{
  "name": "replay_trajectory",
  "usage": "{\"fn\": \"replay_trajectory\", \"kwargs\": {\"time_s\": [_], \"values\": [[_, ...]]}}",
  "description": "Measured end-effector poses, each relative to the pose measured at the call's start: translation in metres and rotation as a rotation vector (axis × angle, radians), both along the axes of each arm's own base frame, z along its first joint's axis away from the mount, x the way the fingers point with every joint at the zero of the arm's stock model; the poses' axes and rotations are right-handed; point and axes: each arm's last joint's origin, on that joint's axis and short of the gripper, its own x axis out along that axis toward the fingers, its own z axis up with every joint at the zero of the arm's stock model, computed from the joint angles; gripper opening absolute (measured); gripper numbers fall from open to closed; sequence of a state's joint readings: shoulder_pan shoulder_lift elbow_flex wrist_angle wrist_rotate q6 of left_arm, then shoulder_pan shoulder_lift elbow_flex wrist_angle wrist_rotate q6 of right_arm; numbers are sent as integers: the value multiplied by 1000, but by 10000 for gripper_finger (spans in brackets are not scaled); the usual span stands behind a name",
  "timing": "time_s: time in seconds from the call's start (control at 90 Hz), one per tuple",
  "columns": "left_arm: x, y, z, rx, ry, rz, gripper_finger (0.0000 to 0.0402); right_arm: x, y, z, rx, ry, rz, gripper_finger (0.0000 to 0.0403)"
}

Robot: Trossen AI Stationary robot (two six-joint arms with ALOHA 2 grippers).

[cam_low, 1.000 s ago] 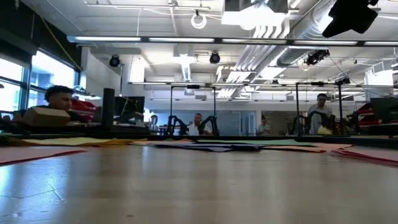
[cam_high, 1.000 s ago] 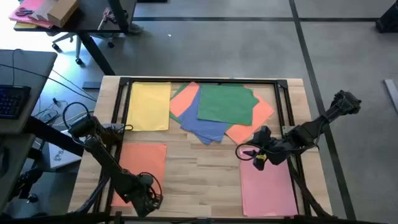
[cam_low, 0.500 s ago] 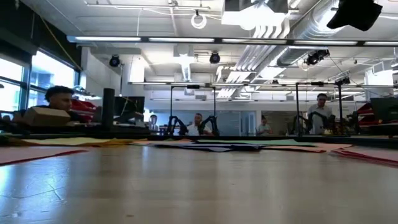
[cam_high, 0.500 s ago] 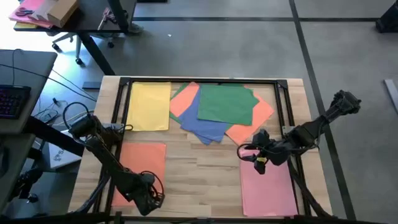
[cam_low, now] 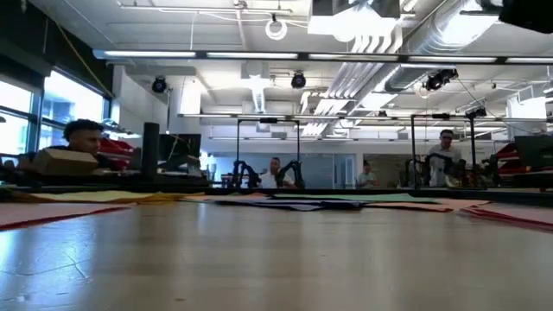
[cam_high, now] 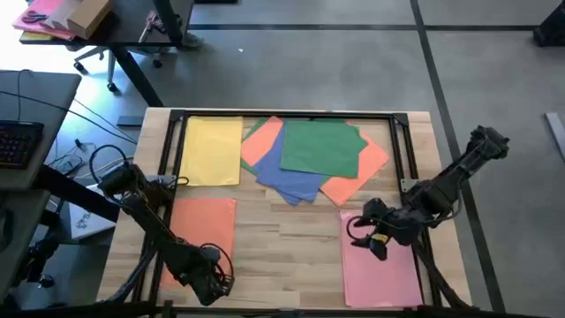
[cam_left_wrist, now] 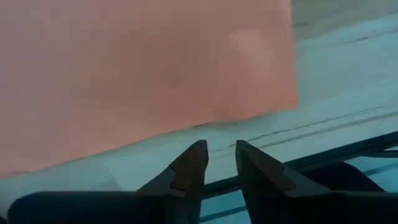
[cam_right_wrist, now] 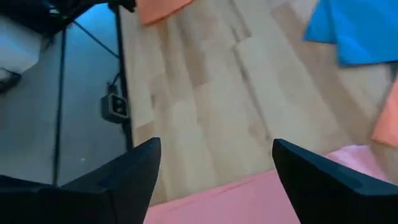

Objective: Organize paper
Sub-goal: Stack the orange paper on top of the other orange paper

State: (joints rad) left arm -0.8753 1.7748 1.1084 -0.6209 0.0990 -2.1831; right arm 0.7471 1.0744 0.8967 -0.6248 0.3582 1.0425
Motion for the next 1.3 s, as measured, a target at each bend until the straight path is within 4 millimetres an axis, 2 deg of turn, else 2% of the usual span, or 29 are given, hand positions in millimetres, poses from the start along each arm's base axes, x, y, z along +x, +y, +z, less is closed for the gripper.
{"fn": "replay_trajectory", "kwargs": {"time_s": [0.244,0.344,0.533,0.656,0.778,0.956,1.111,1.2,1.3], "values": [[1,0,0,-4,-15,-9,105,-9,23,1,110,-22,9,295],[4,3,8,-22,-46,-11,122,-12,28,-2,103,-27,-16,294],[17,19,34,85,-273,45,139,-7,19,-4,-65,-120,-133,277],[29,40,58,220,-457,110,141,6,4,-3,-198,-157,-179,266],[45,78,73,389,-538,171,141,22,-19,-2,-384,-170,-233,264],[77,157,84,491,-474,62,141,45,-53,6,-578,-205,-319,264],[97,229,86,528,-461,-10,141,59,-71,13,-593,-241,-313,264],[99,268,85,540,-435,-6,141,62,-80,13,-571,-233,-360,264],[95,305,85,569,-407,-17,142,60,-88,14,-476,-246,-502,264]]}}
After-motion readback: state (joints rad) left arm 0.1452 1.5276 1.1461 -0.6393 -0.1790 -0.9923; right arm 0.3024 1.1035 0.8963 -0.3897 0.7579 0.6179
